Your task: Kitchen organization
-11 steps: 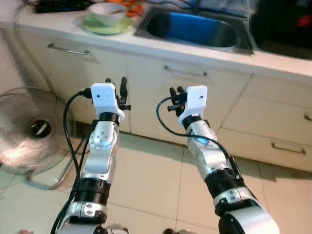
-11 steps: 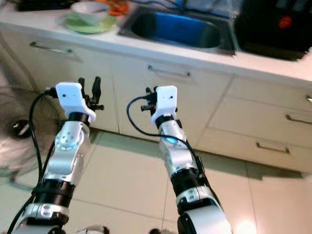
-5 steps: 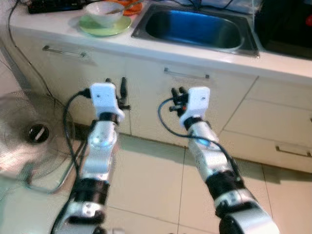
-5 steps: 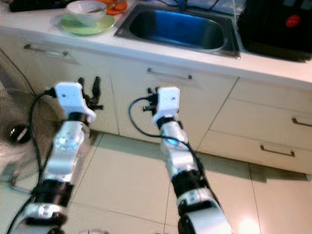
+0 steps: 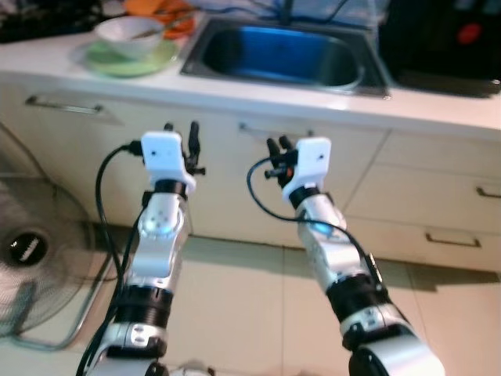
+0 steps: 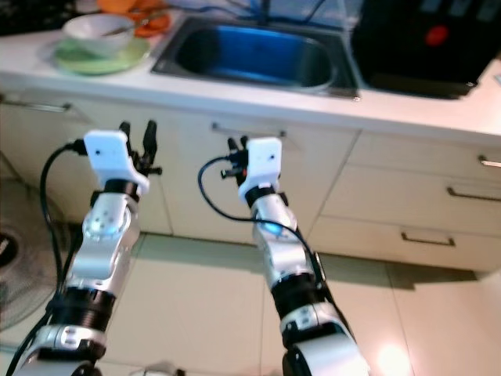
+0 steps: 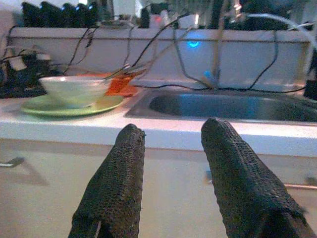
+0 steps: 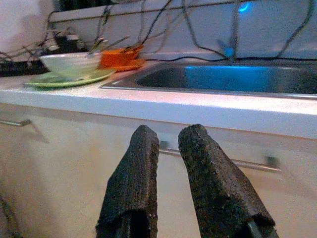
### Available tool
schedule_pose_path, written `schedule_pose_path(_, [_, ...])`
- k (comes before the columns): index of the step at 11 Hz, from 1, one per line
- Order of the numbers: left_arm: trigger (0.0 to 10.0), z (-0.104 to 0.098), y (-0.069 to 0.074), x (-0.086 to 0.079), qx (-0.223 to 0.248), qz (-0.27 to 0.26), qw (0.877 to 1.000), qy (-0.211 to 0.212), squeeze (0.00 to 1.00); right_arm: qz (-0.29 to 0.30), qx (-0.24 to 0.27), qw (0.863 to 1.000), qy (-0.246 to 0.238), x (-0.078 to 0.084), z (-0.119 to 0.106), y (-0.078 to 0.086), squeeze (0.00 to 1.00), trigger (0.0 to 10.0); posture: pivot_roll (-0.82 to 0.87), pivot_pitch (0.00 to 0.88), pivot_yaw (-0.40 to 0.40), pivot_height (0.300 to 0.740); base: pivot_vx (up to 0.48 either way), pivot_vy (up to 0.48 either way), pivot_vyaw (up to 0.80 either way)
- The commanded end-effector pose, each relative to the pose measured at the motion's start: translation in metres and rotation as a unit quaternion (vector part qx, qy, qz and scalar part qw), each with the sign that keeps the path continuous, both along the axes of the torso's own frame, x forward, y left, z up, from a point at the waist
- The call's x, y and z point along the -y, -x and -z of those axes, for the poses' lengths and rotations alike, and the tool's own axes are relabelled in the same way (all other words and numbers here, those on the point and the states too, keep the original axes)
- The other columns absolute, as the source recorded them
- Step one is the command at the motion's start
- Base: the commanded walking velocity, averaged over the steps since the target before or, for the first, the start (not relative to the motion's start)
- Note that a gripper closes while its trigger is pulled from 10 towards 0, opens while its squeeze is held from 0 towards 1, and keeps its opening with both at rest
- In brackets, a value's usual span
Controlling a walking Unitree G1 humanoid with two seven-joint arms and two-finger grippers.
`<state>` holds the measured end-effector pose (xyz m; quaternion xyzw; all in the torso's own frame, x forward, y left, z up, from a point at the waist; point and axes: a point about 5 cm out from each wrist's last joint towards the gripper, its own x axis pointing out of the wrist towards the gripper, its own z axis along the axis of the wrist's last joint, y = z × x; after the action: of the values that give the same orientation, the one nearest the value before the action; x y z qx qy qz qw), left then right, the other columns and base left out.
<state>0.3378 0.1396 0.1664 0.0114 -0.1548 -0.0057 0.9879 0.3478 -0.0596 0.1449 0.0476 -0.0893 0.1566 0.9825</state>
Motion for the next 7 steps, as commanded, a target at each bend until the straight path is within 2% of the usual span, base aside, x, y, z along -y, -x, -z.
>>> schedule_pose_path(1, [10.0, -0.002, 0.001, 0.009, 0.006, 0.012, 1.000, -0.003, 0.00, 0.008, 0.010, 1.000, -0.003, 0.008, -0.003, -0.001, 0.00, 10.0, 0.05, 0.035, -0.056, 0.740, 0.289, 0.000, 0.00])
schedule_pose_path(4, [10.0, -0.004, 0.001, 0.009, 0.013, 0.011, 1.000, -0.006, 0.00, 0.002, 0.027, 1.000, -0.004, 0.006, -0.010, -0.001, 0.00, 10.0, 0.05, 0.028, -0.055, 0.740, 0.292, 0.000, 0.00])
schedule_pose_path(7, [10.0, -0.008, 0.002, 0.008, 0.022, 0.007, 1.000, -0.004, 0.00, 0.014, 0.052, 0.998, -0.021, 0.014, -0.027, -0.006, 0.00, 10.0, 0.06, 0.044, -0.060, 0.740, 0.301, 0.000, 0.00])
